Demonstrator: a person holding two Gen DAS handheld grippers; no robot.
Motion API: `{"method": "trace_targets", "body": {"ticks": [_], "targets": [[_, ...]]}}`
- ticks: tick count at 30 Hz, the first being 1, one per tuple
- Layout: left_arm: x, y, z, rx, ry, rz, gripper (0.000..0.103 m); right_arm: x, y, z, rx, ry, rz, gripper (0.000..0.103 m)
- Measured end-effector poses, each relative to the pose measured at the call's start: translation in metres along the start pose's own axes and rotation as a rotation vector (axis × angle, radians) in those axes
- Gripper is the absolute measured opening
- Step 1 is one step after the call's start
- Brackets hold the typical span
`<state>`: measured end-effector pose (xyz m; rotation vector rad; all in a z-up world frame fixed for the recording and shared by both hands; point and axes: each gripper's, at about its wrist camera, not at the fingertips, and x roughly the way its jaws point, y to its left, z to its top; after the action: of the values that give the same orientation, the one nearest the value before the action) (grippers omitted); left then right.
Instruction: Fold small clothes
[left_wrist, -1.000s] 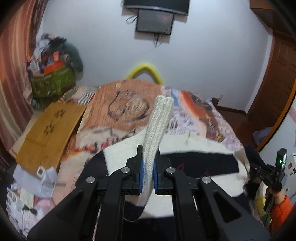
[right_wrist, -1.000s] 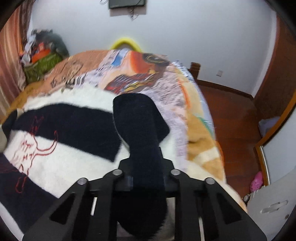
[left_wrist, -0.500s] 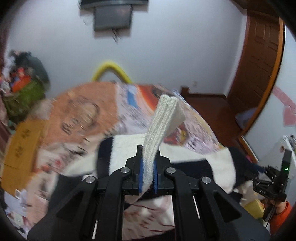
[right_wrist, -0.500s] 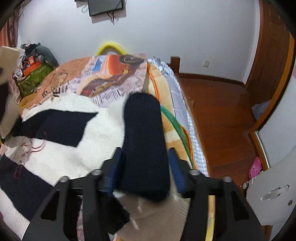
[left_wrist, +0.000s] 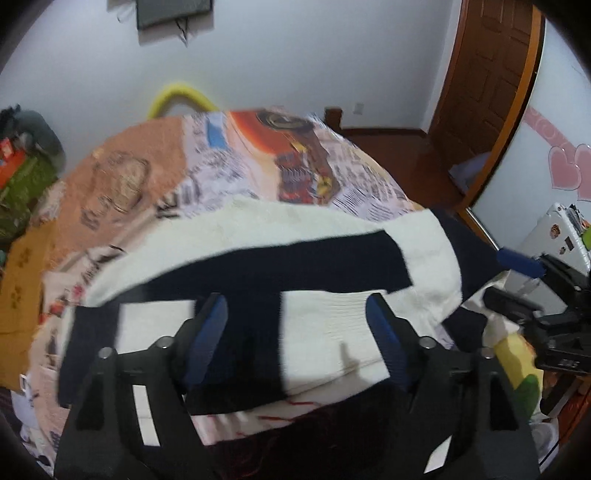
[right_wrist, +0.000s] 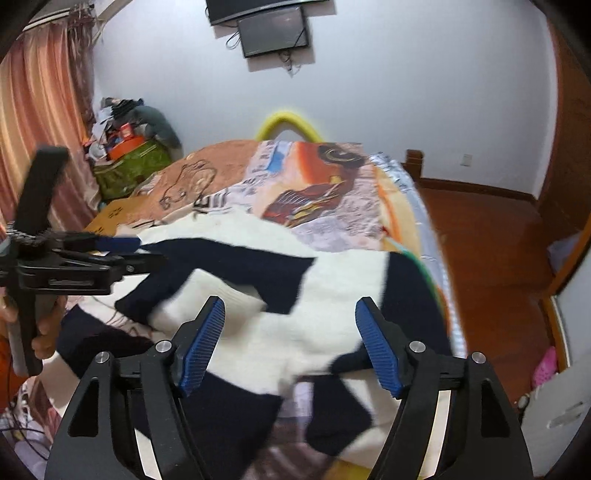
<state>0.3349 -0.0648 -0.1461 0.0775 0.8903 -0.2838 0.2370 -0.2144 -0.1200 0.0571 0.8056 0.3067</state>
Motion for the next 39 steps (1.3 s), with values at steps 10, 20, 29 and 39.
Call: {"method": "trace_targets", "body": {"ticks": [10, 20, 29, 39], "targets": [[-0.025, 0.145, -0.037, -0.169, -0.011, 0.29, 0.091, 0.058, 0.012, -0.007, 0.101, 0.121, 0.107, 0.07], [-0.024, 0.262, -0.103, -0.447, 0.057, 0.379, 0.091, 0.115, 0.024, -0.019, 0.103, 0.259, 0.1, 0.062], [-0.026, 0.283, -0.112, -0.465, 0.053, 0.411, 0.091, 0.12, 0.031, -0.016, 0.031, 0.258, 0.064, 0.011], [-0.024, 0.29, -0.09, -0.458, 0.044, 0.418, 0.091, 0.074, 0.023, 0.037, -0.086, 0.09, -0.006, 0.009]]}}
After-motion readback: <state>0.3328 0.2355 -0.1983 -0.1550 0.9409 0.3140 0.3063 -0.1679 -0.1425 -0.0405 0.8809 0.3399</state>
